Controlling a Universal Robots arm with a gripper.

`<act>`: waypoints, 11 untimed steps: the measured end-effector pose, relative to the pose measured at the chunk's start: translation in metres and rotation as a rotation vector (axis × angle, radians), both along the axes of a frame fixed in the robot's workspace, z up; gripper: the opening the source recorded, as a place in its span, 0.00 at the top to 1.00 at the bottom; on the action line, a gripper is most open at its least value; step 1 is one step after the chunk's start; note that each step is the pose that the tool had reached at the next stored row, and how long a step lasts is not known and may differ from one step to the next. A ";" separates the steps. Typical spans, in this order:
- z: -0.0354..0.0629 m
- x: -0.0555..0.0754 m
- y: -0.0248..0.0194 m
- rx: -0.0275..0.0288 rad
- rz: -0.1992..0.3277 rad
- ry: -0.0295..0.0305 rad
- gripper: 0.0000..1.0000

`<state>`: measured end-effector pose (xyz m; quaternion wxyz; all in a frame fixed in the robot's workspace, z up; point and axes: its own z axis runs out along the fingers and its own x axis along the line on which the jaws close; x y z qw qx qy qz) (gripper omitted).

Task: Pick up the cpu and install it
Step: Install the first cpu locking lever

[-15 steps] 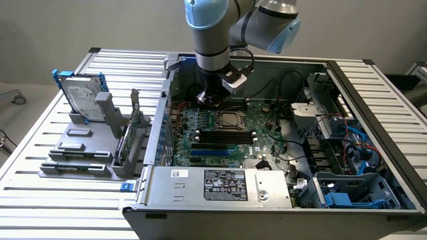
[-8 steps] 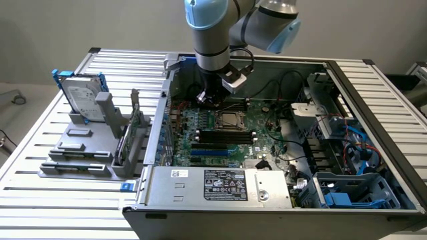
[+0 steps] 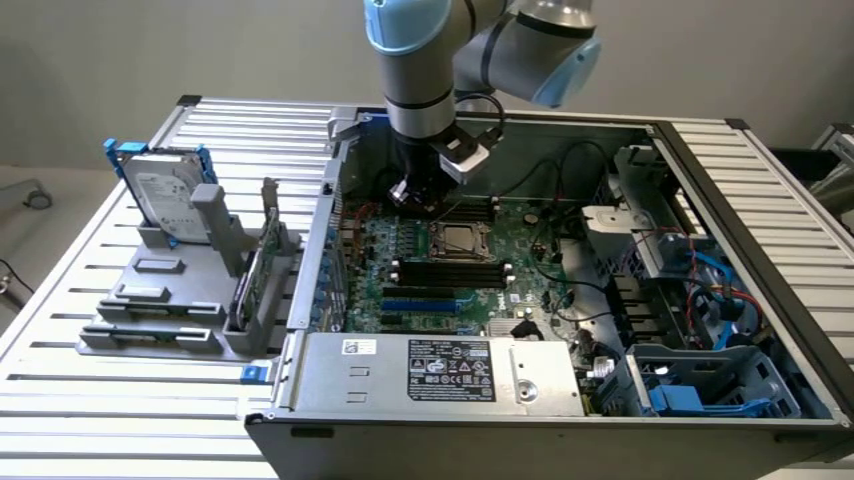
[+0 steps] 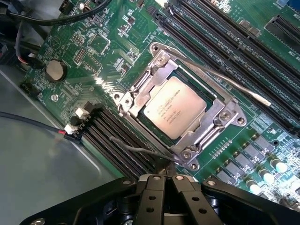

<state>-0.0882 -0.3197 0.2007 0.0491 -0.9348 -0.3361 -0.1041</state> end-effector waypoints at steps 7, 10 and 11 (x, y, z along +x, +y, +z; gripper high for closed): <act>0.0042 -0.006 0.0001 0.0000 0.000 -0.0001 0.89; 0.0043 -0.006 0.0001 -0.0027 0.000 -0.0001 0.89; 0.0043 -0.006 0.0001 -0.0047 0.000 -0.0004 0.89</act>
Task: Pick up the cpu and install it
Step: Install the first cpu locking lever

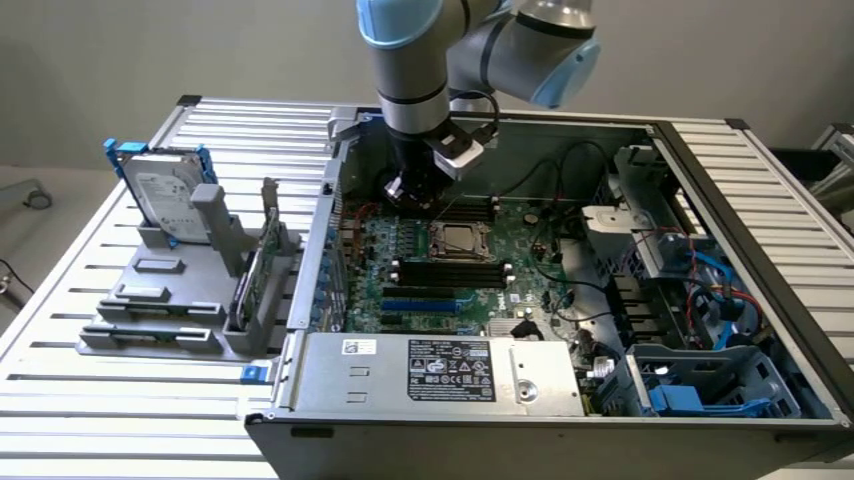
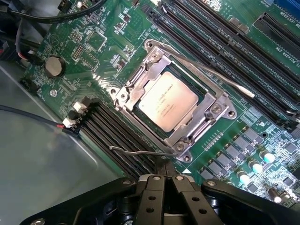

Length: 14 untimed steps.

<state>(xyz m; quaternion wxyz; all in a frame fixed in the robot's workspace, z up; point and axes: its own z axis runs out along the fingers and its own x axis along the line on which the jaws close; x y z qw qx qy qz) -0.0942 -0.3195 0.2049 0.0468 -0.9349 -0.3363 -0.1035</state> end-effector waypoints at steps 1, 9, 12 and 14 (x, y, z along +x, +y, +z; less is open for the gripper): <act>0.0000 0.000 0.0000 -0.0028 0.000 -0.0005 0.89; -0.0001 0.000 0.0002 -0.0165 0.000 -0.0081 0.89; -0.0004 0.000 0.0004 -0.0212 0.000 -0.0109 0.89; -0.0008 0.000 0.0008 -0.0237 0.000 -0.0132 0.89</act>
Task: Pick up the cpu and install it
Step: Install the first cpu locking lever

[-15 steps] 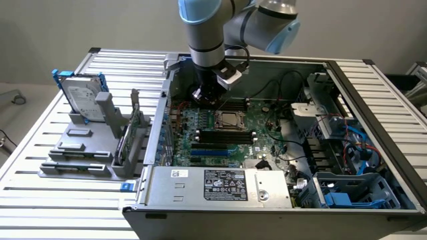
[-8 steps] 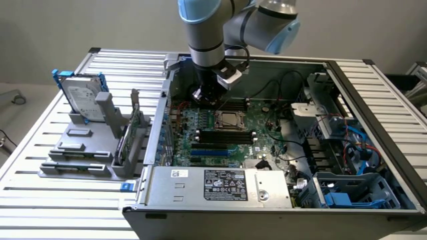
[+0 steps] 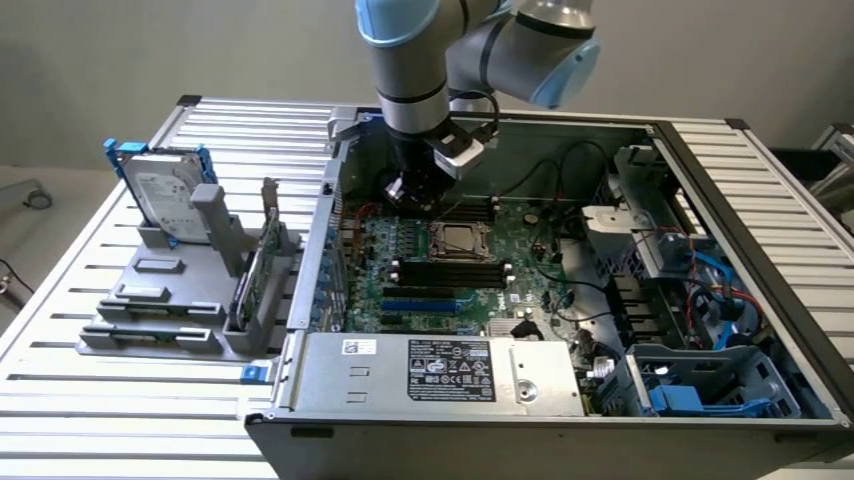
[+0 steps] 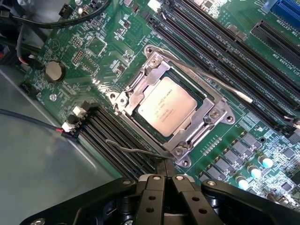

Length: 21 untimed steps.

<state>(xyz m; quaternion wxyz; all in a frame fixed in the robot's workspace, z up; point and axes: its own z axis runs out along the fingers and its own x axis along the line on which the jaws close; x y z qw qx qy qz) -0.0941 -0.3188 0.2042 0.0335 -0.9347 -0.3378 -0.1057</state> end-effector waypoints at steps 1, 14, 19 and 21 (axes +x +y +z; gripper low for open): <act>-0.0003 0.000 0.0003 -0.0009 0.000 -0.0012 0.89; -0.0049 0.001 0.0031 -0.0096 0.000 -0.0194 0.89; -0.0063 0.003 0.0034 -0.0108 0.000 -0.0213 0.89; -0.0065 0.005 0.0034 -0.0110 0.000 -0.0213 0.89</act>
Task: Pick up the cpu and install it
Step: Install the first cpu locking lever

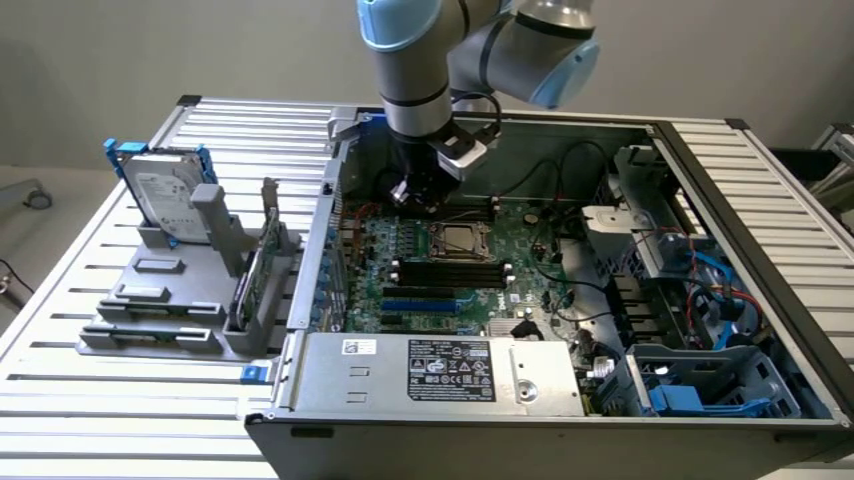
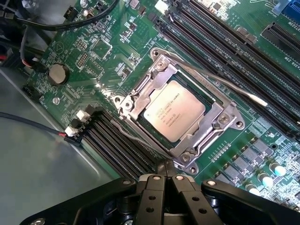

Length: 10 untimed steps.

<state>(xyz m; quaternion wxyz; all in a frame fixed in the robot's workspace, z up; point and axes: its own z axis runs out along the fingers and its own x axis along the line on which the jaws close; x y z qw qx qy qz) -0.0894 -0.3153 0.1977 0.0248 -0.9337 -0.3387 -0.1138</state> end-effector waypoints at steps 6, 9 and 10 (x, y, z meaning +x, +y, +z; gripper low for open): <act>-0.0005 0.004 0.0001 -0.0004 0.000 0.0000 0.89; -0.0008 0.006 0.0001 -0.0006 0.000 0.0000 0.89; -0.0009 0.007 0.0001 -0.0007 0.000 -0.0001 0.89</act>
